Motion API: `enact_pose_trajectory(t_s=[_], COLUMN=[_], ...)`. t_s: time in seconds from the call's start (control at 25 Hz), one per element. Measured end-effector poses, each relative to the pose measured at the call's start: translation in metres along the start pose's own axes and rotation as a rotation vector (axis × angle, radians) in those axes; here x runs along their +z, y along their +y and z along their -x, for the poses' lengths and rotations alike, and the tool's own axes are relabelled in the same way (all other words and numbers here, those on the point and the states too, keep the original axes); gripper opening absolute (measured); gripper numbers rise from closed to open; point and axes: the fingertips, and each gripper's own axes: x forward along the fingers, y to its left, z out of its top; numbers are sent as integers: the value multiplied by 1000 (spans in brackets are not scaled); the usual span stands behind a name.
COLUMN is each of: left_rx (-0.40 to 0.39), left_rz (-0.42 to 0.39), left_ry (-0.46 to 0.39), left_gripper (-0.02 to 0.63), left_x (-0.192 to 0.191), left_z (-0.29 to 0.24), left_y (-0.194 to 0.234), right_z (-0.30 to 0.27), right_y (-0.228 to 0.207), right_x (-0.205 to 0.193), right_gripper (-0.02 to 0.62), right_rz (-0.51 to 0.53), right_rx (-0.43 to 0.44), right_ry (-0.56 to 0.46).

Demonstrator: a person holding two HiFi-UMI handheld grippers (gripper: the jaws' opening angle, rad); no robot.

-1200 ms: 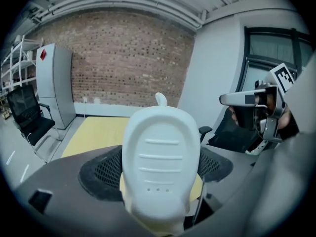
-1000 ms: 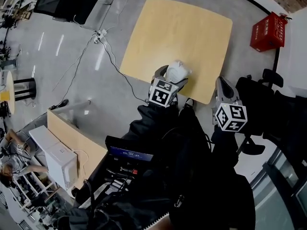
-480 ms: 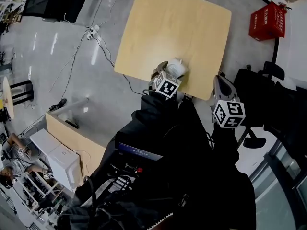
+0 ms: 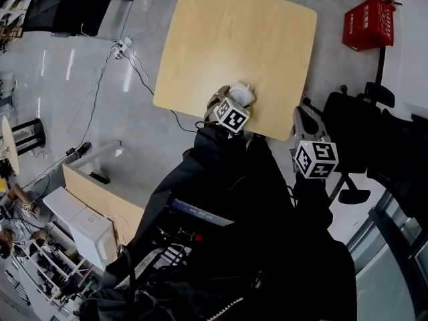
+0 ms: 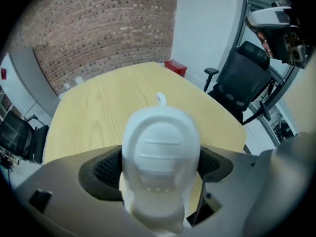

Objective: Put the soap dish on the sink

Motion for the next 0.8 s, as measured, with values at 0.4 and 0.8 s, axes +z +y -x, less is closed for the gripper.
enact_pose_trajectory(t_s=[0.4,0.8], left_rx=[-6,-40], left_rz=[4,1], left_ry=[4,-48], left_gripper=[457,457], left_x=[2,1], left_z=[-10,-6], left_y=[1,-1], right_z=[-3,-1], right_y=[-1,2], right_x=[-1,-5], right_gripper=[5,5], right_rz=[-1,1], right_rx=[13,18], right_ry=[14,18])
